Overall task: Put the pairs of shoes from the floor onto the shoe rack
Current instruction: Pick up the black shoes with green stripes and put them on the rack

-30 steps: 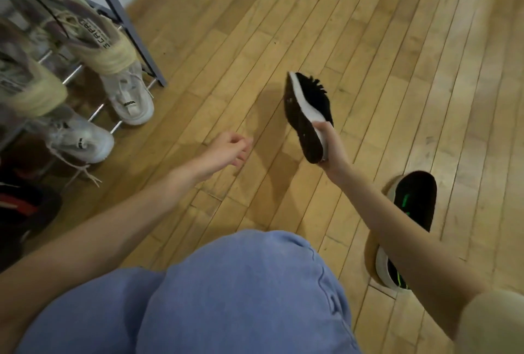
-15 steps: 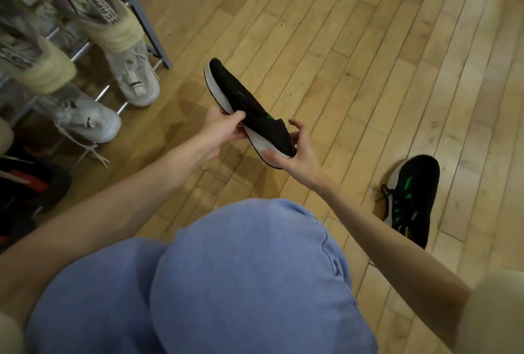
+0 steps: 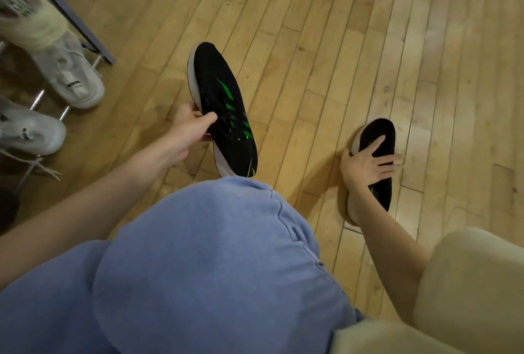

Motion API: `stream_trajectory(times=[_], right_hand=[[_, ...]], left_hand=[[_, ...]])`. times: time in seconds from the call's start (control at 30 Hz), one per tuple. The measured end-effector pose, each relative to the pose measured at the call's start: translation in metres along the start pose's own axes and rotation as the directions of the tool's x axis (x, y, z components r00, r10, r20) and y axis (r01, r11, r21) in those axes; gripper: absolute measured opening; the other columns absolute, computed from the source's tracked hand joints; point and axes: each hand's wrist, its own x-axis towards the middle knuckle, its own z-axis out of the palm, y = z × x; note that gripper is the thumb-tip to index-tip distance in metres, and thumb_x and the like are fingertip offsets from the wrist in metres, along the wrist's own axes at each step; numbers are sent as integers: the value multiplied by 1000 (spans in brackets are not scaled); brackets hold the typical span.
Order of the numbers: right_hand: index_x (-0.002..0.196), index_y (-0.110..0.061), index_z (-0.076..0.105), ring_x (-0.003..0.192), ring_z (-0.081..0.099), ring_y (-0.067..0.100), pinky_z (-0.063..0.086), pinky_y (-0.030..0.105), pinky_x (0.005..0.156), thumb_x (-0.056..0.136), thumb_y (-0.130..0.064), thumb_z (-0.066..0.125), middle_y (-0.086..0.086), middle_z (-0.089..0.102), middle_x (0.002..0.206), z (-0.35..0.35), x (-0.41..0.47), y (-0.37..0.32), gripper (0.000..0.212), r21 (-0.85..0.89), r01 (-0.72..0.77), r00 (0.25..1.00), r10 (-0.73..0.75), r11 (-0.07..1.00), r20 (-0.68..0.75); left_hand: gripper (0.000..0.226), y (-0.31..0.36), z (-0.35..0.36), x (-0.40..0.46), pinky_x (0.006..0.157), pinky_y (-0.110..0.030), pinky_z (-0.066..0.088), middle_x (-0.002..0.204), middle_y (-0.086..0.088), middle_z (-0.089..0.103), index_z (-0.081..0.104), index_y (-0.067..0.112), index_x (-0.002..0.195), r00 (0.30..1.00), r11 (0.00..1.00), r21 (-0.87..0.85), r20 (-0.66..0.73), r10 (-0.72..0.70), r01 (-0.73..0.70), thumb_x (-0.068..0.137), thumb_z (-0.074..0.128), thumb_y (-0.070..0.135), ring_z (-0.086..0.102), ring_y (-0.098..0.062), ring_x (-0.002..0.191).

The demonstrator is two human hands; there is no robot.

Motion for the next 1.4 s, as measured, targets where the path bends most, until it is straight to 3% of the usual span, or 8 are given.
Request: stream_trajectory(times=[0.2,0.33,0.57,0.73,1.0,1.13,1.27,1.4], right_hand=[[153,-33,9,131,29,53,20,59,110,86,-50,60,33,25,146,-11,8,-7,87,15,37,999,-38,999,39],[148,-32,28,124,38,47,28,53,107,75,-51,70,23,35,137,-12,-9,-28,86,107,229,969,-236,968,66],[141,-33,47,113,55,21,51,43,92,64,-64,63,7,60,121,-9,-92,-116,85,459,509,707,-658,728,260],[139,-20,53,111,57,4,46,18,87,79,-33,76,-7,59,128,-18,-142,-171,65,738,374,540,-779,561,319],[115,-27,61,91,71,20,60,37,77,62,-52,79,2,70,108,-22,-204,-216,62,755,81,478,-690,651,543],[116,-19,55,96,65,17,56,35,78,64,-56,77,1,65,110,-22,-235,-233,68,747,20,441,-676,665,590],[122,-19,47,100,59,15,54,37,84,54,-60,81,-1,58,114,-20,-282,-248,87,747,20,470,-666,665,580],[122,-22,48,102,60,18,53,34,78,76,-59,69,2,58,113,-17,-309,-247,63,779,45,395,-727,626,562]], left_hand=[[42,-3,-4,1,92,-42,54,119,-12,63,49,6,131,999,999,-44,-7,-33,32,90,55,8,62,-25,109],[42,-6,-13,4,76,-35,56,115,-12,64,50,4,130,996,996,-57,-41,-74,72,88,54,7,63,-27,107],[52,-32,-67,-2,78,-37,56,126,-11,60,45,6,135,965,980,-91,-178,-191,177,85,59,14,61,-26,109],[48,-65,-90,-21,88,-37,49,132,-10,55,40,3,139,943,957,-148,-189,-274,248,92,51,6,55,-29,119],[36,-90,-121,-46,76,-34,49,121,-17,62,55,0,127,918,981,39,-362,-163,190,93,57,13,60,-26,98],[35,-88,-142,-95,70,-19,52,99,3,71,65,12,116,983,993,-105,-170,-74,57,92,58,37,68,-9,86],[32,-99,-155,-119,73,-20,56,102,2,71,61,24,108,1000,995,-102,-5,20,-20,79,75,30,70,-4,87],[42,-120,-167,-124,77,-32,56,103,-3,69,59,18,109,982,998,5,-177,62,-62,74,79,9,69,-12,90]])
